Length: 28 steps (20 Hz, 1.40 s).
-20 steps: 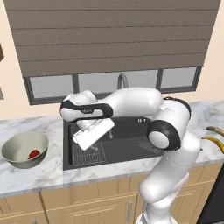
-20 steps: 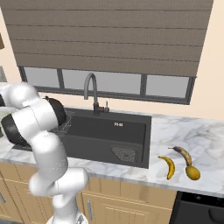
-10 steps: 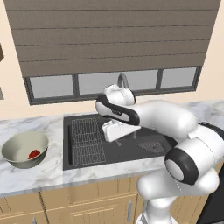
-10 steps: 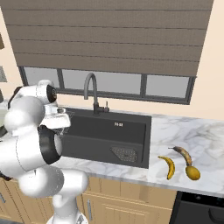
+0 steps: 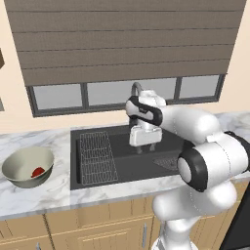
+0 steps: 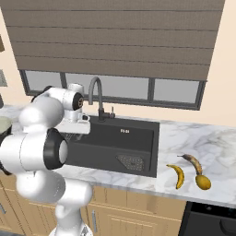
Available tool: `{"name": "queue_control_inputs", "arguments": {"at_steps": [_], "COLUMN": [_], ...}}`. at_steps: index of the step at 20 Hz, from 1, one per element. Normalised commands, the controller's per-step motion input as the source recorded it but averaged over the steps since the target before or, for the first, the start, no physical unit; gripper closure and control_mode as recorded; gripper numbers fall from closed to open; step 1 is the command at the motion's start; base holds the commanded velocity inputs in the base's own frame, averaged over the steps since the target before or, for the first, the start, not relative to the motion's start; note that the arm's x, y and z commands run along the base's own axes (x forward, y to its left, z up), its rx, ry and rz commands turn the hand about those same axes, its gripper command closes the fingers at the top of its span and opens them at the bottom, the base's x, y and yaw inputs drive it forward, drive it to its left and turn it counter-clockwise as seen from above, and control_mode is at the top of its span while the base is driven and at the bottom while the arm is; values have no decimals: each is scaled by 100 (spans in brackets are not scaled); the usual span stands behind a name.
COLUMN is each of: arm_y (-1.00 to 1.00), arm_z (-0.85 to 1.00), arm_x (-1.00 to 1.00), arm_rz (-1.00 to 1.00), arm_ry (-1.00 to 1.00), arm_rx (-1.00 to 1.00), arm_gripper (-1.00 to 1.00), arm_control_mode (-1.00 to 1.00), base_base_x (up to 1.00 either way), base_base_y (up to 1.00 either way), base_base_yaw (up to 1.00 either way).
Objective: There is a mixed pile of frozen fruits and vegetables on the counter. Locate all the frozen vegetables and place the items in a bowl on the counter. Take all the frozen fruits and defrost them in a running sink.
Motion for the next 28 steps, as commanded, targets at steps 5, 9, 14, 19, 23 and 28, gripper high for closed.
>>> {"name": "queue_control_inputs", "arguments": {"at_steps": [5,9,14,19,23,28], "arm_y": [-65,-69,-81,-85,-73,-88], "arm_z": [-4,-1,0,6,40,41], "arm_x": [39,-4,-40,-35,-28,-33], "arm_rz": [19,12,-2,-5,-8,-7], "arm_ry": [2,-1,-3,0,2,1], "arm_rx": [0,0,-1,-2,-1,-1], "arm_gripper": [-100,-100,-100,-100,-100,-100], "arm_control_mode": [-100,-100,-100,-100,-100,-100], "base_base_x": [0,0,0,0,0,0], "base_base_y": [0,0,0,0,0,0], "base_base_yaw": [0,0,0,0,0,0]}}
